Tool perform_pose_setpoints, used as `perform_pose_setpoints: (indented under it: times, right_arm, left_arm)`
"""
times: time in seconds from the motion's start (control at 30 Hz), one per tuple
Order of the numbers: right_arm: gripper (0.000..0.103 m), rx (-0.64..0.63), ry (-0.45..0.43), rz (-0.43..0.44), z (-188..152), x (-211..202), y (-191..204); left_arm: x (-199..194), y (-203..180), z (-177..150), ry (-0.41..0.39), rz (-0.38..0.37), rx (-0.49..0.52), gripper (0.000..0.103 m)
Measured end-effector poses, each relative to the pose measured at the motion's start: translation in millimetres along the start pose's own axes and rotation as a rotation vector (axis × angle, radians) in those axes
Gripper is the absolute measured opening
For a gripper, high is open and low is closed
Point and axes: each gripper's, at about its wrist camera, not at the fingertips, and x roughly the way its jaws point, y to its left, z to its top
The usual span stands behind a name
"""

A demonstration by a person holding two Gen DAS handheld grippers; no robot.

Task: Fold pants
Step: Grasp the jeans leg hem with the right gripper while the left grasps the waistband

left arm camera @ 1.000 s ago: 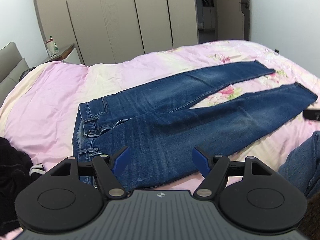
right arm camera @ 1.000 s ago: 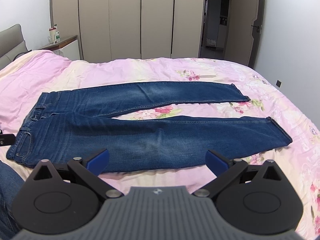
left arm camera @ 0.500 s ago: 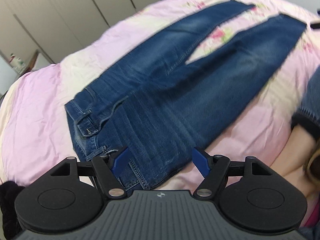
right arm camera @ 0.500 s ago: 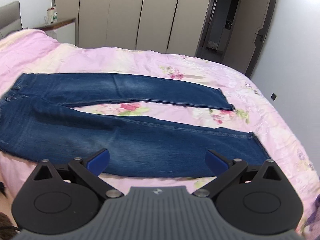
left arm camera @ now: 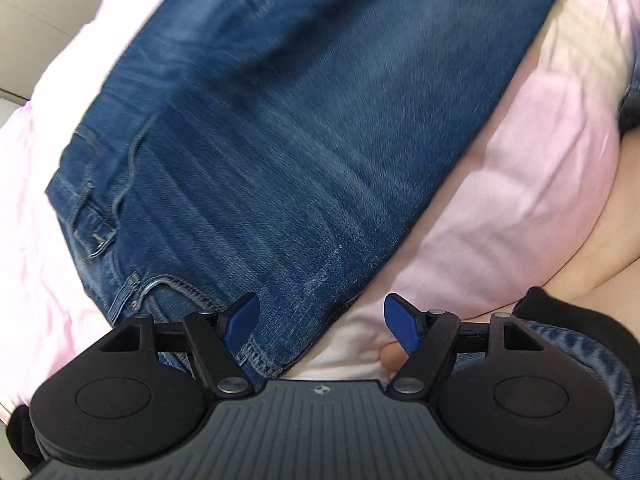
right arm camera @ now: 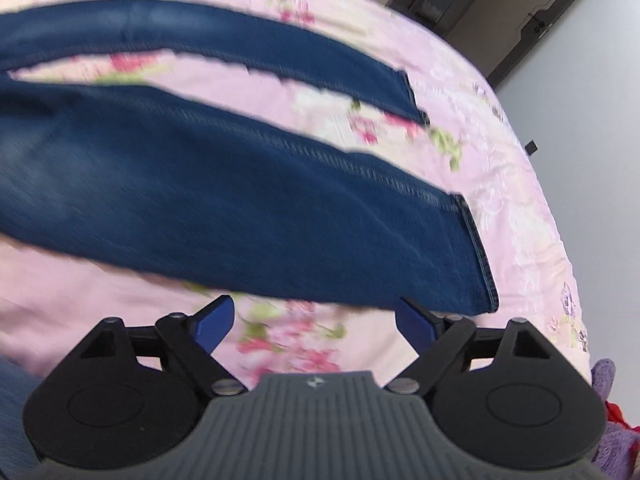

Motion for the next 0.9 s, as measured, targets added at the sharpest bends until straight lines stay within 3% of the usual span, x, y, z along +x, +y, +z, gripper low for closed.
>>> perform_pose_setpoints:
  times: [0.23, 0.37, 0.43, 0.5, 0.53, 0.57, 0.6, 0.63, 0.67, 0.9]
  right_arm:
    - [0.081, -0.161, 0.07, -0.048, -25, 61, -19]
    - [0.087, -0.256, 0.0, -0.102, -28, 76, -13]
    - [0.087, -0.287, -0.048, -0.135, -25, 79, -9]
    - [0.084, -0.309, -0.087, -0.165, -23, 83, -6]
    - [0.076, -0.313, -0.104, -0.175, -22, 84, -5]
    - [0.061, -0.308, -0.114, -0.184, -21, 84, -5]
    - [0.05, -0.294, -0.124, -0.197, -19, 83, -5]
    - [0.026, -0.279, -0.133, -0.214, -17, 82, -6]
    - [0.011, -0.262, -0.142, -0.231, -16, 79, -7]
    - [0.0, -0.133, -0.266, -0.308, 21, 40, -24]
  left_arm:
    - [43, -16, 13, 0.116, 0.101, 0.11, 0.085]
    - [52, -23, 16, 0.124, 0.154, 0.115, 0.085]
    - [47, -24, 15, 0.095, 0.17, 0.089, 0.066]
    - [36, -23, 12, 0.048, 0.181, 0.039, 0.04]
    - [29, -20, 10, 0.015, 0.186, 0.006, 0.033]
    - [22, -17, 7, -0.017, 0.187, -0.032, 0.023]
    - [12, -14, 3, -0.054, 0.191, -0.075, 0.021]
    - [3, -13, 0, -0.09, 0.197, -0.105, 0.018]
    - [-5, -10, -2, -0.12, 0.207, -0.125, 0.015]
    - [-69, 23, 9, -0.305, 0.307, -0.278, 0.012]
